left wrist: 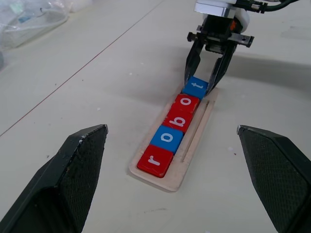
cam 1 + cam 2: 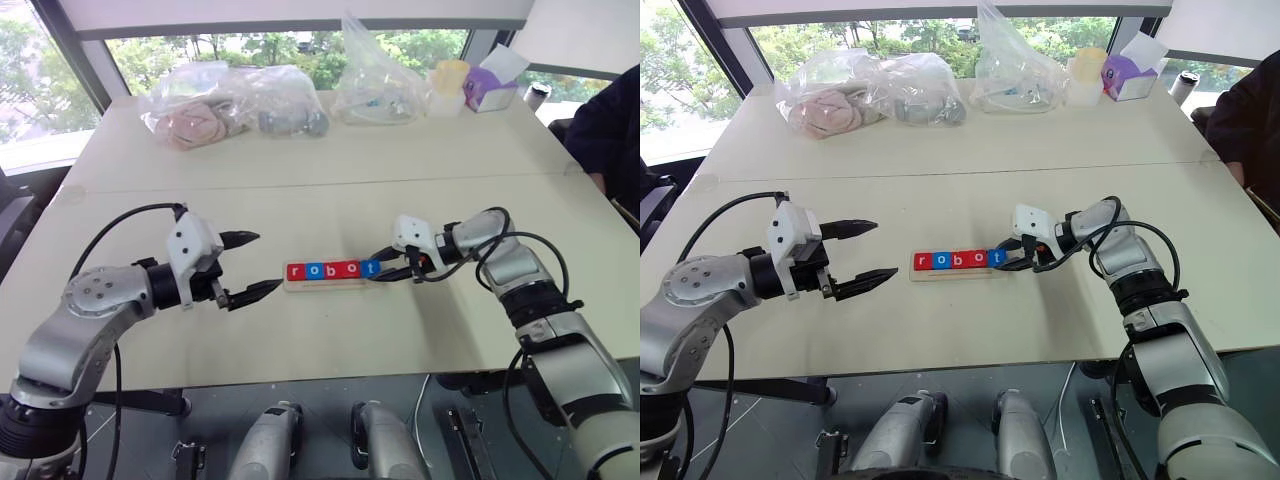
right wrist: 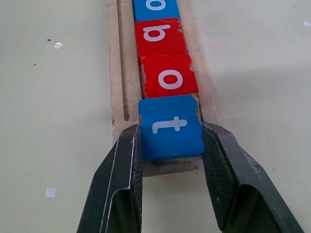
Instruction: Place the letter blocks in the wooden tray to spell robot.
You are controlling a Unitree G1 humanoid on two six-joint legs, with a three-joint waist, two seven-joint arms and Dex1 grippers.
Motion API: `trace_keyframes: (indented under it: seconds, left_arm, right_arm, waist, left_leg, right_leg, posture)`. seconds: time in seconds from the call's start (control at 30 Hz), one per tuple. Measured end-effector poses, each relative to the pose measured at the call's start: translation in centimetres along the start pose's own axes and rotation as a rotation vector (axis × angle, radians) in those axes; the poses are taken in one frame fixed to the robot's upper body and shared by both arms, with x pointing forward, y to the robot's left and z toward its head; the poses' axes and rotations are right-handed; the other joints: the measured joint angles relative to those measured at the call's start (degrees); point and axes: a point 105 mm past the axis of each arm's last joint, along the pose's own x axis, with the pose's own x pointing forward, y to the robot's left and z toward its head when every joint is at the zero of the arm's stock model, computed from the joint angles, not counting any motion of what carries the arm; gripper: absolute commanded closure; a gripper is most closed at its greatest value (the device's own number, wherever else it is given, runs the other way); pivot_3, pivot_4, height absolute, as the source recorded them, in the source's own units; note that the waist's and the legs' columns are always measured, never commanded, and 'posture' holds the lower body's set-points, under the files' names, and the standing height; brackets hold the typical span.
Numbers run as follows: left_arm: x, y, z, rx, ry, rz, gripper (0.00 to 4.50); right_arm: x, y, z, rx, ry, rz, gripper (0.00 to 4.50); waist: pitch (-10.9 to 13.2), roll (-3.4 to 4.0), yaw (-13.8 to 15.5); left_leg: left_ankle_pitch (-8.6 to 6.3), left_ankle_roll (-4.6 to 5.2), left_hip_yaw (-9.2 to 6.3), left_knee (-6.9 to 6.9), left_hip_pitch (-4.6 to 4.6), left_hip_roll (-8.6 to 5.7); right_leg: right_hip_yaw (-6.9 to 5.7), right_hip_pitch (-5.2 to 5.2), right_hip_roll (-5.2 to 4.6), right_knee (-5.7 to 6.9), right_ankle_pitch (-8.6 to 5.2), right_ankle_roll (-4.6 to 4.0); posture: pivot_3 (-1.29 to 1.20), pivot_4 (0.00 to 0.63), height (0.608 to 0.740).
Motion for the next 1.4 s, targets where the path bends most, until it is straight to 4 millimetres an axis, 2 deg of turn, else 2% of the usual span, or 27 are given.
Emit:
trace_keyframes:
  seconds: [0.17, 0.33, 0.5, 0.6, 0.8, 0.9, 1.07, 1.17, 1.27, 1.4]
  left_arm:
    - [0.0, 0.0, 0.0, 0.001, -0.001, 0.0, 0.0]
    - [0.0, -0.1, 0.1, 0.002, -0.002, -0.002, 0.0]
    - [0.0, -0.1, 0.1, 0.001, -0.003, -0.004, 0.0]
    - [0.0, -0.2, 0.1, -0.001, -0.006, -0.007, 0.0]
    - [-0.2, -0.6, -0.4, -0.049, 0.005, -0.022, 0.0]
    - [-0.6, -0.5, -0.4, -0.044, 0.011, -0.016, 0.0]
    - [-0.4, -0.5, 0.1, -0.028, -0.001, -0.033, 0.0]
    - [-0.3, -0.3, 0.2, -0.029, -0.004, -0.036, 0.0]
    - [-0.3, -0.4, 0.1, -0.052, -0.001, -0.046, 0.0]
    - [-0.6, -0.5, -0.2, -0.076, 0.019, -0.046, 0.0]
  right_arm:
    - [0.0, 0.0, 0.0, 0.0, 0.0, 0.001, 0.48]
    - [-0.2, -0.4, 0.4, -0.002, -0.007, -0.024, 0.48]
    - [-1.2, -1.8, 1.7, -0.009, -0.049, -0.122, 0.48]
    - [-1.9, -2.3, 1.8, 0.008, -0.053, -0.186, 0.48]
    - [-4.8, -0.4, -0.4, 0.081, -0.01, -0.264, 0.48]
    - [-5.4, 0.1, -1.0, 0.111, -0.008, -0.323, 0.48]
    - [-4.9, -0.5, -0.7, 0.095, -0.021, -0.443, 0.48]
    - [-4.4, 0.2, -1.1, 0.103, -0.013, -0.433, 0.48]
    - [-4.0, 1.3, -0.3, 0.128, -0.043, -0.388, 0.48]
    - [-5.8, 2.5, 0.8, 0.16, -0.044, -0.353, 0.48]
  waist:
    - [0.0, 0.0, 0.0]
    - [0.0, 0.0, 0.0]
    - [0.0, 0.0, 0.0]
    - [0.0, 0.0, 0.1]
    - [0.0, 0.0, 0.3]
    - [0.0, 0.01, 0.1]
    - [0.0, 0.01, 0.0]
    - [0.0, 0.01, 0.3]
    - [0.0, 0.01, 0.3]
    - [0.0, 0.01, 0.4]
  left_leg:
    - [0.0, 0.0, 0.0, 0.02, 0.0, 0.0]
    - [0.0, 0.0, 0.0, 0.04, 0.0, 0.0]
    - [0.0, 0.0, 0.0, 0.06, 0.0, 0.0]
    - [0.0, 0.0, 0.0, 0.07, 0.0, 0.0]
    - [-0.01, 0.01, 0.0, 0.11, -0.04, 0.0]
    - [-0.01, 0.0, 0.02, 0.14, -0.02, 0.04]
    - [0.0, 0.0, 0.04, 0.2, 0.01, 0.08]
    - [0.0, 0.01, 0.05, 0.2, 0.0, 0.06]
    - [-0.01, 0.02, 0.05, 0.24, -0.08, 0.05]
    - [-0.01, 0.02, 0.04, 0.24, -0.1, 0.06]
  right_leg:
    - [0.0, 0.0, 0.0, 0.02, 0.0, 0.0]
    - [0.0, 0.0, 0.0, 0.05, 0.0, 0.0]
    - [0.01, 0.0, 0.0, 0.07, 0.0, 0.0]
    - [0.02, 0.0, -0.01, 0.08, 0.0, 0.0]
    - [0.02, 0.01, -0.03, 0.06, -0.02, -0.02]
    - [0.03, -0.01, -0.02, 0.09, -0.07, -0.21]
    - [0.02, 0.0, 0.0, 0.16, -0.02, -0.28]
    - [0.02, 0.01, -0.01, 0.12, -0.02, -0.27]
    - [0.02, -0.01, -0.01, 0.07, -0.01, -0.24]
    - [0.02, -0.02, -0.03, 0.07, -0.02, -0.24]
  posture:
    - [0.0, 0.15, 0.729]
    - [0.0, 0.15, 0.729]
    - [0.0, 0.15, 0.729]
    - [0.0, 0.15, 0.729]
    - [0.0, 0.15, 0.729]
    - [0.0, 0.15, 0.729]
    - [0.0, 0.15, 0.729]
    - [0.0, 0.15, 0.729]
    - [0.0, 0.15, 0.729]
    - [0.0, 0.15, 0.729]
